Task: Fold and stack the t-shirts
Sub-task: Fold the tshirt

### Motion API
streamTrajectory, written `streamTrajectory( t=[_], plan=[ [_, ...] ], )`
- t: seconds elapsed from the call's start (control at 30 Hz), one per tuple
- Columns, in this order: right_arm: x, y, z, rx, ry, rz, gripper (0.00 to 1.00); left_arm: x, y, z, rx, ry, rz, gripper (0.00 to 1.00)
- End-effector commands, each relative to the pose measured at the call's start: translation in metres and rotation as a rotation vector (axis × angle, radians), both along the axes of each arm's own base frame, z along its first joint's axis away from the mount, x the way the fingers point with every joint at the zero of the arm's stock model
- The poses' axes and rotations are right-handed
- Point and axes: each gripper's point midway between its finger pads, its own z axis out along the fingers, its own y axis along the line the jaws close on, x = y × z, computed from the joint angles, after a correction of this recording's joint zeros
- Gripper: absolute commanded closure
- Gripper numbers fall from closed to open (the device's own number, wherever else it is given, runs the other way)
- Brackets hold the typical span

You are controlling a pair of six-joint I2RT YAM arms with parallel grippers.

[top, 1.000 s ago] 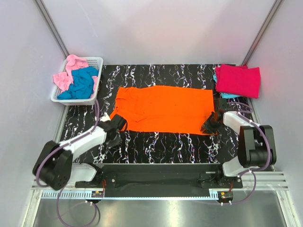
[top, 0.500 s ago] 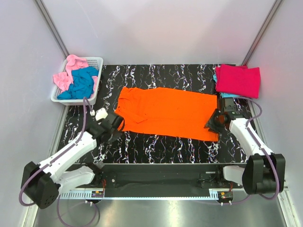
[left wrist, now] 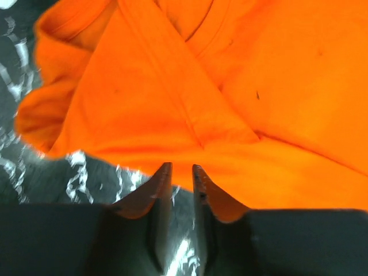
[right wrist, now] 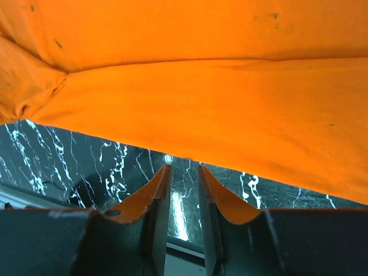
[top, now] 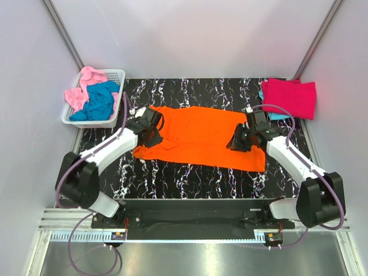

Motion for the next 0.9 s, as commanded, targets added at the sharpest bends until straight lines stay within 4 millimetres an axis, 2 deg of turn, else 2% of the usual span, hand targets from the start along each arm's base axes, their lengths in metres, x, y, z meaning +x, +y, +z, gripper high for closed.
streamTrajectory(
  t=[0.0,0.1,0.2,0.47,0.63,0.87],
  plan=[
    [0.013,0.011,0.014,0.036,-0.053,0.007,0.68,0.021,-0.025,-0.009,-0.063,0.010,-0.075,0.69],
    [0.009,0.008,0.011,0.029,-0.045,-0.004,0.68,0.030,-0.037,-0.021,-0.095,0.030,-0.091,0.66],
    [0.004,0.005,0.006,0.020,-0.040,-0.008,0.69,0.036,-0.042,-0.023,-0.102,0.028,-0.092,0.65],
    [-0.002,0.002,-0.004,0.006,-0.013,-0.023,0.69,0.047,-0.044,-0.026,-0.091,0.020,-0.090,0.65],
    [-0.002,-0.002,-0.003,-0.004,-0.023,-0.041,0.69,0.044,-0.043,-0.033,-0.089,0.039,-0.079,0.65],
    [-0.002,-0.004,-0.008,-0.013,-0.010,-0.057,0.69,0.030,-0.038,-0.040,-0.085,0.067,-0.075,0.64]
  ],
)
